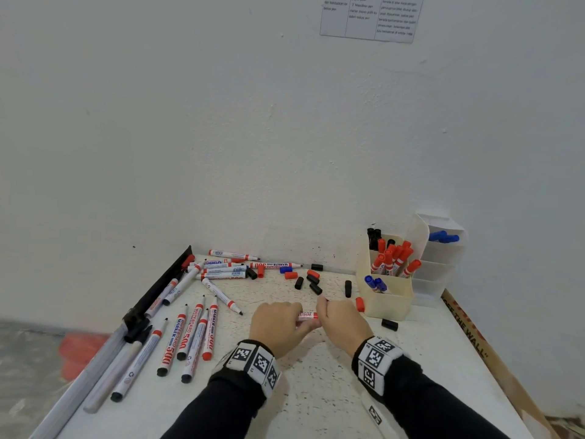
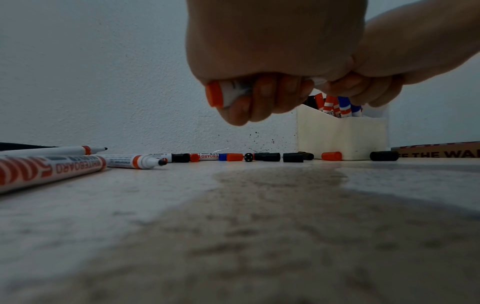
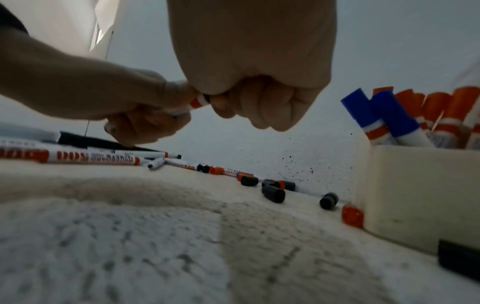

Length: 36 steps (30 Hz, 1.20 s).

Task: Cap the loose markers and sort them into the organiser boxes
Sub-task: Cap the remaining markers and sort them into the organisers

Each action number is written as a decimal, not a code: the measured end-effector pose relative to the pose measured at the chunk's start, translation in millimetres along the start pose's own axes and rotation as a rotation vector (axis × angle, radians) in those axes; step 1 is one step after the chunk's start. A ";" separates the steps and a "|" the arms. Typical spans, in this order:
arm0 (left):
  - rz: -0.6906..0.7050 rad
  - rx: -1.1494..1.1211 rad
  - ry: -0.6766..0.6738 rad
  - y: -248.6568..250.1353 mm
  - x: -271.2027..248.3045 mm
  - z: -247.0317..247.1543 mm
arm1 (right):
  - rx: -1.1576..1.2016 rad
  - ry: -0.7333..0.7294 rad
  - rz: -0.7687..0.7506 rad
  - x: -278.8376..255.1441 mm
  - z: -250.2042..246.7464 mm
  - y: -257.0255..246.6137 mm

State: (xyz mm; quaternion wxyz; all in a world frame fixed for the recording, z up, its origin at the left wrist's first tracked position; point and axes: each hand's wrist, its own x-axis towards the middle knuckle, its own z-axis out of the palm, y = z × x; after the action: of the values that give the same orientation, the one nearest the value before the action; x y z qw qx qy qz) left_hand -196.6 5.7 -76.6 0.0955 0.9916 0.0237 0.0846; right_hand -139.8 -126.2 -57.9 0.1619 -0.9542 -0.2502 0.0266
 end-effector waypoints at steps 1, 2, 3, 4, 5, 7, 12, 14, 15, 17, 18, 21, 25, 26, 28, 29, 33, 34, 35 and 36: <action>-0.026 -0.002 -0.020 0.8 0.0 -0.1 | -0.016 0.008 -0.019 -0.5 -3.0 -1.1; -0.047 -0.026 -0.043 1.5 -0.1 -0.1 | -0.032 0.006 -0.032 0.9 -5.1 -1.4; -0.065 -0.061 -0.063 1.8 -0.4 0.3 | -0.042 0.006 -0.045 2.8 -6.8 -1.4; -0.082 -0.097 -0.080 1.8 -0.5 1.6 | -0.058 0.003 -0.065 5.1 -7.8 -0.6; -0.096 -0.130 -0.092 1.9 -0.1 2.8 | -0.084 0.004 -0.085 6.6 -7.9 0.3; -0.113 -0.174 -0.120 1.2 0.8 4.6 | -0.165 0.026 -0.155 8.9 -3.4 1.5; -0.201 -0.265 -0.222 -0.6 1.5 8.1 | -0.283 0.058 -0.180 14.8 -0.9 13.0; -0.207 -0.259 -0.192 -0.3 2.4 7.5 | -0.237 0.067 -0.131 14.7 -2.9 14.4; -0.213 -0.256 -0.164 -0.2 4.0 7.4 | -0.171 0.068 -0.098 15.6 -3.9 13.3; -0.241 -0.244 -0.116 -1.3 6.5 8.4 | -0.017 0.105 -0.018 22.7 -3.1 12.8; -0.262 -0.245 -0.100 -2.8 6.9 8.7 | 0.080 0.121 0.031 29.0 -0.3 14.0; -0.331 -0.316 -0.079 -7.1 7.0 12.3 | 0.391 0.005 0.098 43.1 6.6 16.4; -0.365 -0.385 -0.081 -9.9 10.8 17.7 | 0.301 -0.100 0.181 48.4 6.8 24.2; -0.373 -0.385 -0.091 -10.6 11.7 18.7 | 0.199 -0.090 0.255 49.1 6.8 27.9; -0.383 -0.383 -0.109 -11.7 13.0 20.8 | 0.067 -0.093 0.399 46.3 7.3 33.1; -0.382 -0.381 -0.110 -11.8 13.2 21.6 | 0.009 -0.121 0.429 42.7 8.3 33.5; -0.361 -0.374 -0.134 -12.4 12.8 24.0 | -0.084 -0.094 0.470 38.3 13.6 33.0; -0.359 -0.389 -0.145 -12.7 12.8 24.0 | -0.087 -0.085 0.471 38.8 14.0 33.8; -0.356 -0.409 -0.159 -12.8 13.3 24.0 | -0.099 -0.083 0.464 38.0 13.5 34.1; -0.350 -0.428 -0.171 -12.4 13.6 23.9 | -0.091 -0.074 0.448 36.0 11.4 33.9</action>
State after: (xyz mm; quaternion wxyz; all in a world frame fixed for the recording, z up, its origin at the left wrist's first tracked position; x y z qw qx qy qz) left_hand -179.5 14.2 -99.8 0.3173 0.9332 0.1678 -0.0138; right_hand -94.0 -133.2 -78.6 0.0996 -0.9906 -0.0390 0.0854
